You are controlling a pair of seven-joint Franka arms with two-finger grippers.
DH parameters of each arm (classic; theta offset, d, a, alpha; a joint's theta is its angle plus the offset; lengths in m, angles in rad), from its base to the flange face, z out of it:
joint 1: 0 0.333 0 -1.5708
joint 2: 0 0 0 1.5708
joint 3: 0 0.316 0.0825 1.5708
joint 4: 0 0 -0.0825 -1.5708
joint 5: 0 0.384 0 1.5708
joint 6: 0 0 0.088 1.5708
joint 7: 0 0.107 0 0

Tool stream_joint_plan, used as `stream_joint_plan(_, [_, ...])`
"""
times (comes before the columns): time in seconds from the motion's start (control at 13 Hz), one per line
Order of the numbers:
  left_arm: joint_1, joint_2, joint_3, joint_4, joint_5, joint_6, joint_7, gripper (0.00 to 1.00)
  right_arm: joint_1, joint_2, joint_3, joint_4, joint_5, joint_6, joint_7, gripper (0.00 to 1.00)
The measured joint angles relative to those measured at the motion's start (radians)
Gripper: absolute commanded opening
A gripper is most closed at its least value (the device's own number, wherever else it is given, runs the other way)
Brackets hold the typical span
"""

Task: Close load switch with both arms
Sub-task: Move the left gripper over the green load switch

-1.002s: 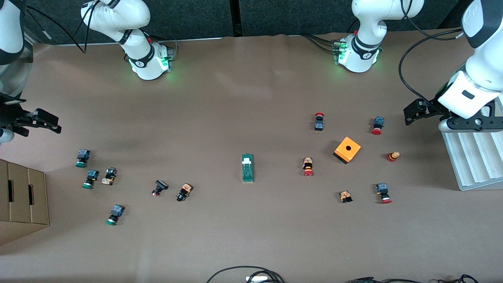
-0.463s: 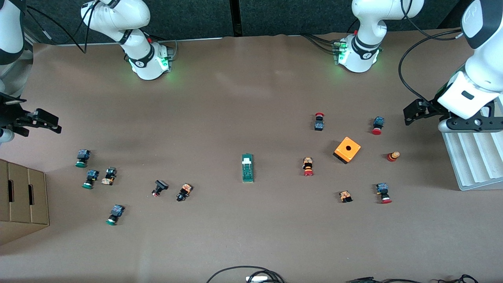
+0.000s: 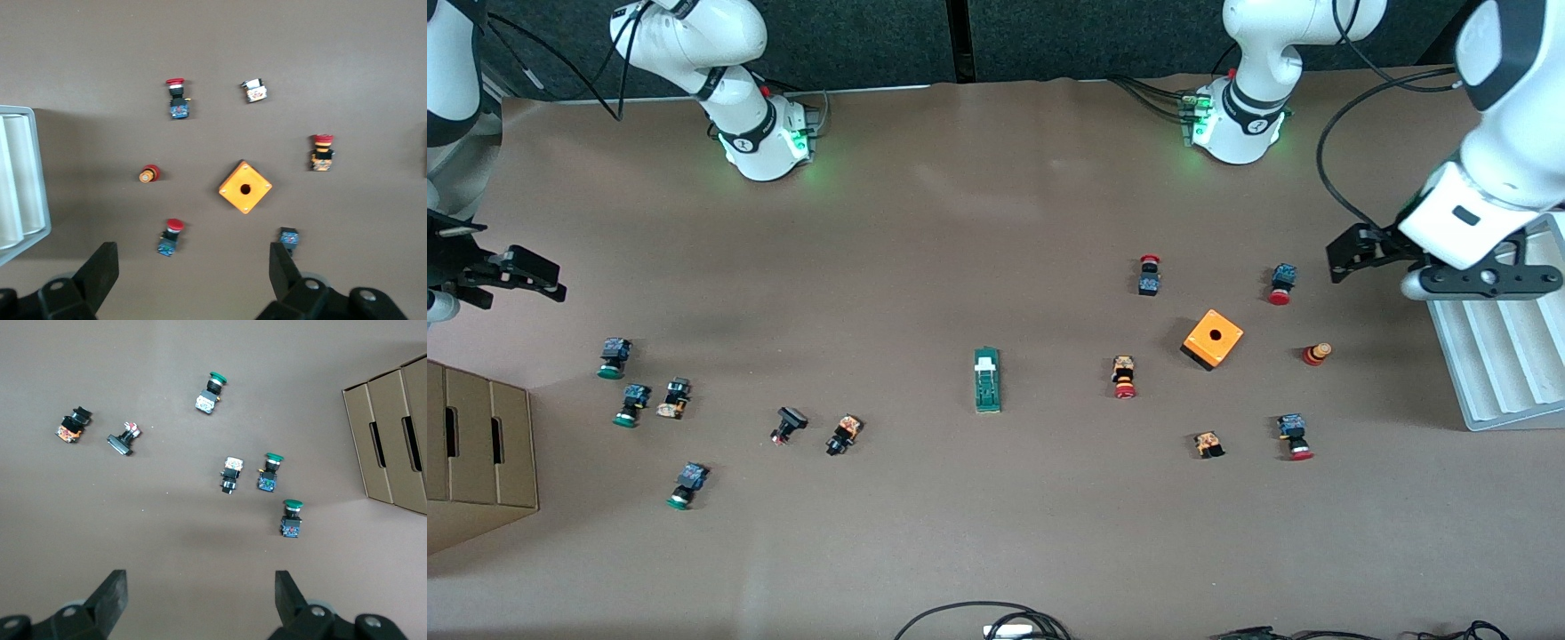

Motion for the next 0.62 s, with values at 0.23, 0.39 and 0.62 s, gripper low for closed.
stream_joint_plan(0.23, [-0.006,0.009,-0.087,0.02,-0.001,0.001,-0.132,1.0,0.0,0.0,0.0,0.0,0.0,0.0,0.0,1.0])
stream_joint_plan(0.39, [-0.01,0.013,-0.157,0.024,0.0,0.005,-0.241,1.0,0.0,0.0,0.0,0.0,0.0,0.0,0.0,1.0])
stream_joint_plan(0.62, [-0.012,0.029,-0.248,0.027,0.001,0.034,-0.367,1.0,0.0,0.0,0.0,0.0,0.0,0.0,0.0,1.0])
